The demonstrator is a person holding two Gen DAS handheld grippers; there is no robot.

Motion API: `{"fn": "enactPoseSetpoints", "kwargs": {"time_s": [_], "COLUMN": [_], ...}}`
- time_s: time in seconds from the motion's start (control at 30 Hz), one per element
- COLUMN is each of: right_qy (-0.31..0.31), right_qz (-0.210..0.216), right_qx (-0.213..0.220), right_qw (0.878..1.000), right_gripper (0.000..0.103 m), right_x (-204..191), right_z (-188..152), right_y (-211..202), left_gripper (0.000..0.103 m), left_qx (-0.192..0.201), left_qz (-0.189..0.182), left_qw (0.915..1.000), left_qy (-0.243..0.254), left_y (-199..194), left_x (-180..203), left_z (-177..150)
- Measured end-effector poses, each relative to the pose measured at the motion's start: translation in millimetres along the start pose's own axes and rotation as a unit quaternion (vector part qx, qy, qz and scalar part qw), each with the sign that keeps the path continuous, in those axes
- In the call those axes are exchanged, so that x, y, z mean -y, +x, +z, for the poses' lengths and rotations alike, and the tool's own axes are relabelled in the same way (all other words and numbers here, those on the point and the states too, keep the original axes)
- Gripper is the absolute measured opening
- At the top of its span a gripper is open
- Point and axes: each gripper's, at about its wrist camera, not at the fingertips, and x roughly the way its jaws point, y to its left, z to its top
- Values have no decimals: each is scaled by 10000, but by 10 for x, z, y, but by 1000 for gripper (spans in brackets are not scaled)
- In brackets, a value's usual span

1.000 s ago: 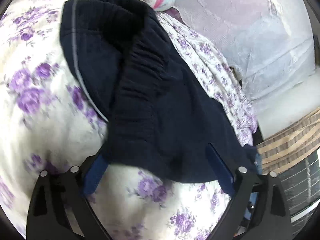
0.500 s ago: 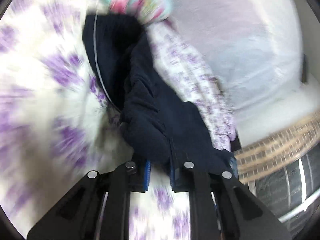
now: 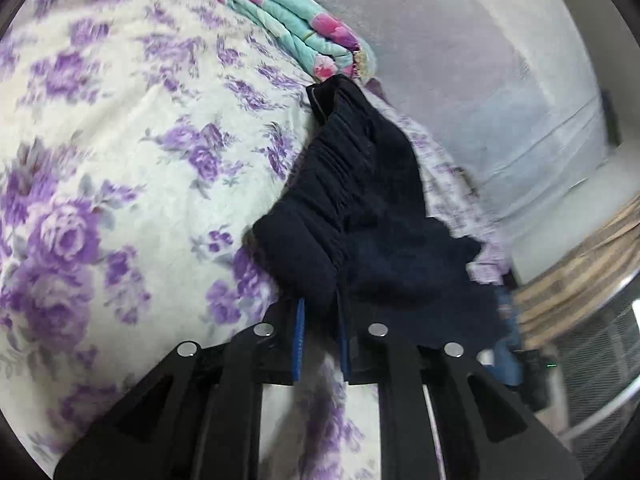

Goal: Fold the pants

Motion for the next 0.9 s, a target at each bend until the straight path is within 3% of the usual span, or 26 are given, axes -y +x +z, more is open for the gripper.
{"fn": "enactPoseSetpoints", "kwargs": {"time_s": [0.1, 0.17, 0.3, 0.4, 0.47, 0.57, 0.7, 0.8, 0.9], "right_qy": [394, 670, 1580, 1620, 1317, 726, -36, -257, -562], "right_qz": [107, 137, 371, 317, 55, -134, -1, 196, -243], "right_qx": [-167, -172, -235, -379, -383, -236, -18, -360, -999], "right_qw": [9990, 9975, 9865, 9856, 9905, 9970, 10000, 9988, 9931], "right_gripper": [75, 60, 44, 33, 5, 4, 4, 4, 6], "right_x": [164, 275, 571, 601, 544, 380, 120, 142, 287], "right_z": [159, 252, 475, 574, 577, 510, 367, 111, -247], "right_y": [75, 91, 202, 348, 440, 361, -189, -608, -691], "left_gripper": [14, 14, 15, 15, 15, 13, 11, 11, 12], "left_qx": [29, -11, -53, -40, -40, 23, 234, 338, 11], "left_qz": [20, -128, -137, 13, 99, 48, -19, 51, 397], "left_qw": [10000, 9999, 9998, 10000, 9999, 9999, 9994, 9993, 9989], "left_qy": [9, -99, -122, -82, -67, -102, -251, -170, -239], "left_y": [32, 38, -15, 20, 53, 51, -152, -386, -394], "left_x": [-4, -47, -126, -84, -52, -36, -92, -111, -299], "left_z": [31, 48, 35, 36, 63, 133, 283, 329, 263]}}
